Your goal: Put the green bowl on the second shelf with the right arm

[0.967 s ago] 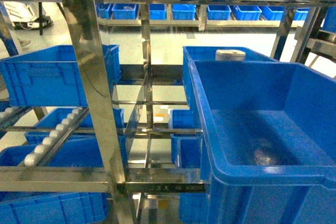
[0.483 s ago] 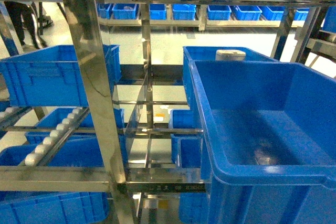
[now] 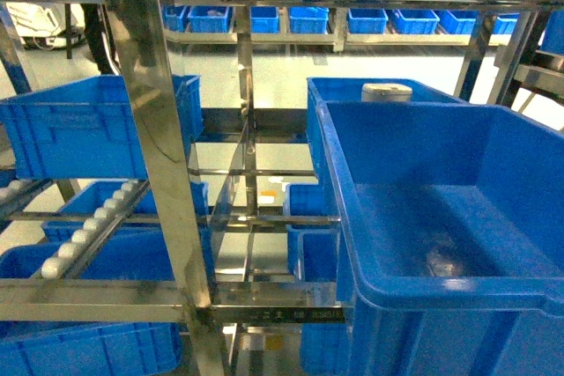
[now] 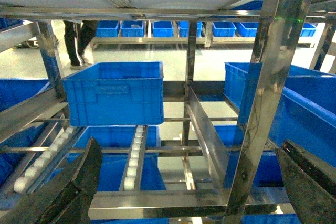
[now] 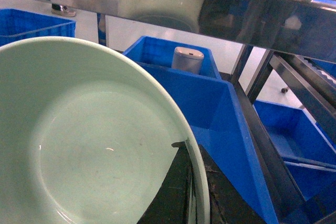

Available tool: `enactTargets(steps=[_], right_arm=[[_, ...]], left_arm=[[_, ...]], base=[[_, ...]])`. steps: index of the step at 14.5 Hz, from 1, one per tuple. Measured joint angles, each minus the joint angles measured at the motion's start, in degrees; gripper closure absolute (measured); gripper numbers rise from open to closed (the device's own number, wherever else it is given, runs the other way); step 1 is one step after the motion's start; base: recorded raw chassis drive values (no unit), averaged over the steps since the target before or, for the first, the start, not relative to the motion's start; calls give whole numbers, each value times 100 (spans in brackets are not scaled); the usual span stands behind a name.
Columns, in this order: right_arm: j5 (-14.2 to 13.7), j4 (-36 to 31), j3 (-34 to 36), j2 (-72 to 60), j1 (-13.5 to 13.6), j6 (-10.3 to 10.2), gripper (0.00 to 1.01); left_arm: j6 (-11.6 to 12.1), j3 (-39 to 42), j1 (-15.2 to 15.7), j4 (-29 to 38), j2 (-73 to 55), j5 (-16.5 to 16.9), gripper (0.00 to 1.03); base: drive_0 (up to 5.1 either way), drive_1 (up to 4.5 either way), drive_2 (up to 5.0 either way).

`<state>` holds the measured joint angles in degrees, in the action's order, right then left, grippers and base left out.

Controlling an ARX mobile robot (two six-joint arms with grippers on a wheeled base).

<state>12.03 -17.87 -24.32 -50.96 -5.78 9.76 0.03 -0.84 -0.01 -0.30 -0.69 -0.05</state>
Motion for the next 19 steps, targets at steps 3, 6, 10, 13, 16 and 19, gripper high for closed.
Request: enactTargets(steps=[3,6,10,13,16,19], right_arm=[[22,-549,-37,-1130,-39,179,99],[-4,-1058,-417,-2256,-13,304,99],[-24,-1097,-1231,-3659,15,345,99],[-109,-1169,-1738,-4435,-4,345,99],[-105,-1248,-2184,-5259,-337,339,99],[-81,-1213,-2855,-6092,-673,111,99]], left_arm=[[0,0,0,0,0,0,5],[0,0,0,0,0,0,5],[0,0,0,0,0,0,5],[0,0,0,0,0,0,5],[0,0,0,-2,0,0,5],[0,0,0,0,0,0,5]], base=[[0,0,0],[0,0,0],[0,0,0],[0,0,0],[0,0,0],[0,0,0]])
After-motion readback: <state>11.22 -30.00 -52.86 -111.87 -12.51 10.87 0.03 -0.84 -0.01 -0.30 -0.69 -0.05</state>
